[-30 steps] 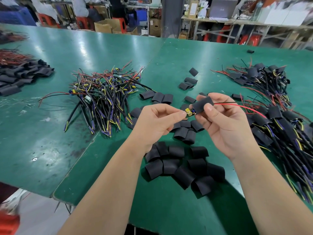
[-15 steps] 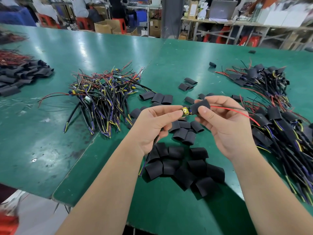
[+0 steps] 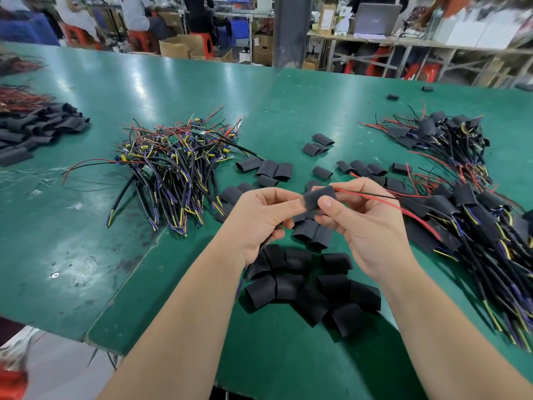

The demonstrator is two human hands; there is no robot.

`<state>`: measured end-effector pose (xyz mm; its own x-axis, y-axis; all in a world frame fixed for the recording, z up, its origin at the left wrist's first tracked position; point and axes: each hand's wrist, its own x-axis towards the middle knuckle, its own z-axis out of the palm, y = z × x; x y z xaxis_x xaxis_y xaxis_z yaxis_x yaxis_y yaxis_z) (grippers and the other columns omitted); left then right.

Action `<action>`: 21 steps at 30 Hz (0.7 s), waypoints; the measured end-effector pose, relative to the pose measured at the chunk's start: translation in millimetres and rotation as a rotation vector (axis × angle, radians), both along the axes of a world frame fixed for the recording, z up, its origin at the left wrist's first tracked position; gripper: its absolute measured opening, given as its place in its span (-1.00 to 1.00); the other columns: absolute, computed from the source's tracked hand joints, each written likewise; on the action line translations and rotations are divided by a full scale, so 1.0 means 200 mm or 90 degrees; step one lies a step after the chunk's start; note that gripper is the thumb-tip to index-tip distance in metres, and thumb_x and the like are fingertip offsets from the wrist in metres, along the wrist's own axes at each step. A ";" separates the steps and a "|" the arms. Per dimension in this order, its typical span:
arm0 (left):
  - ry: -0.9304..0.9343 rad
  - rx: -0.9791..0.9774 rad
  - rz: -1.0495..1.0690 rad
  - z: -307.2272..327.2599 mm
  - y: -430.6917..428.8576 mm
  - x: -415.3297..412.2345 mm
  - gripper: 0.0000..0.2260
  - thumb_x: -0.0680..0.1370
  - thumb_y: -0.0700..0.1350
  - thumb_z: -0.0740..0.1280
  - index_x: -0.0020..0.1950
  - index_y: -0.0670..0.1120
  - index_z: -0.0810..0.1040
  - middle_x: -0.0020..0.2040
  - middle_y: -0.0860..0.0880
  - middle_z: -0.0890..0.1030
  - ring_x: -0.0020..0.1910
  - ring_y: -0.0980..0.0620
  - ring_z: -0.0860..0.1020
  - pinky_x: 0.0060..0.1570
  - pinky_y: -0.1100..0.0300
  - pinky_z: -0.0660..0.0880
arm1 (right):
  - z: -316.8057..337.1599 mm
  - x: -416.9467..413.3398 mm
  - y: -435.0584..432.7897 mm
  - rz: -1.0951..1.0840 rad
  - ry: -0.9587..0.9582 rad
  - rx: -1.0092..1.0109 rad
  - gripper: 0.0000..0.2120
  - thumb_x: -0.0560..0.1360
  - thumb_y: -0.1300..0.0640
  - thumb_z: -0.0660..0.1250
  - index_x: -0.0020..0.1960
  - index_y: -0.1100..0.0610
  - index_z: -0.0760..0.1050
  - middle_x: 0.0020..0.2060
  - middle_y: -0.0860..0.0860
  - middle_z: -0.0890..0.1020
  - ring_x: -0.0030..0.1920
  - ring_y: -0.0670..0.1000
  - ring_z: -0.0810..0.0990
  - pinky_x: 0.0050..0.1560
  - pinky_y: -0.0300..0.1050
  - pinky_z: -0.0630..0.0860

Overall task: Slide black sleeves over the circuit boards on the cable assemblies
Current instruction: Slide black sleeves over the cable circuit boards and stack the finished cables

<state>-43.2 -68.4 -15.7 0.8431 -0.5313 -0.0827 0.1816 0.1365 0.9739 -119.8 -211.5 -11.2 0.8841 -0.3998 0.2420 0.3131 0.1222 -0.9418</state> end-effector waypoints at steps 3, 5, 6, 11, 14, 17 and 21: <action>0.021 0.024 0.013 0.00 0.00 0.00 -0.87 0.46 -0.20 0.46 -0.23 -0.13 0.54 -0.50 0.05 0.51 -0.57 0.17 0.40 -0.61 0.37 0.28 | -0.01 0.01 0.02 -0.003 0.024 -0.021 -0.69 0.21 0.17 0.49 -0.08 0.18 0.55 -0.12 0.19 0.70 -0.19 0.12 0.66 -0.14 -0.09 0.61; 0.033 0.032 0.015 0.01 0.00 -0.01 -0.86 0.44 -0.19 0.47 -0.21 -0.12 0.52 -0.48 0.07 0.53 -0.55 0.17 0.45 -0.59 0.37 0.33 | -0.02 0.02 0.03 0.021 0.046 -0.015 -0.70 0.22 0.16 0.48 -0.05 0.13 0.58 -0.11 0.14 0.69 -0.15 0.06 0.65 -0.08 -0.11 0.60; 0.039 0.029 0.013 0.01 0.00 -0.01 -0.86 0.44 -0.19 0.47 -0.19 -0.11 0.51 -0.46 0.07 0.55 -0.53 0.17 0.47 -0.57 0.37 0.36 | -0.02 0.02 0.03 0.039 0.058 -0.001 -0.70 0.23 0.16 0.47 -0.03 0.12 0.60 -0.10 0.12 0.68 -0.14 0.05 0.64 -0.08 -0.11 0.59; 0.050 -0.023 -0.010 0.04 0.00 -0.02 -0.89 0.46 -0.28 0.43 -0.15 -0.12 0.54 -0.42 0.03 0.60 -0.48 0.16 0.56 -0.51 0.38 0.43 | -0.01 0.02 0.00 0.069 0.098 0.184 -0.59 0.21 0.27 0.45 0.06 0.13 0.57 -0.29 -0.01 0.63 -0.23 -0.02 0.67 -0.19 -0.19 0.61; 0.005 -0.027 -0.007 0.04 0.00 -0.02 -0.86 0.45 -0.30 0.43 -0.23 -0.08 0.64 -0.40 0.00 0.61 -0.47 0.16 0.55 -0.52 0.38 0.41 | 0.00 0.02 -0.01 0.063 0.071 0.211 -0.67 0.21 0.31 0.45 -0.04 0.14 0.57 -0.29 0.03 0.68 -0.24 -0.01 0.69 -0.24 -0.20 0.60; -0.028 -0.033 0.002 0.04 0.00 -0.01 -0.81 0.44 -0.30 0.43 -0.30 -0.06 0.69 -0.41 0.01 0.60 -0.49 0.16 0.51 -0.55 0.38 0.36 | 0.00 0.02 -0.01 0.064 0.050 0.210 -0.67 0.20 0.31 0.46 -0.04 0.18 0.59 -0.27 0.08 0.67 -0.23 0.03 0.69 -0.22 -0.19 0.60; -0.028 -0.035 0.001 0.03 0.00 -0.01 -0.84 0.42 -0.25 0.45 -0.29 -0.02 0.71 -0.40 0.02 0.61 -0.46 0.17 0.54 -0.53 0.38 0.38 | 0.00 0.02 -0.01 0.069 0.044 0.190 -0.65 0.24 0.29 0.45 0.02 0.21 0.57 -0.22 0.09 0.71 -0.20 0.03 0.69 -0.22 -0.19 0.60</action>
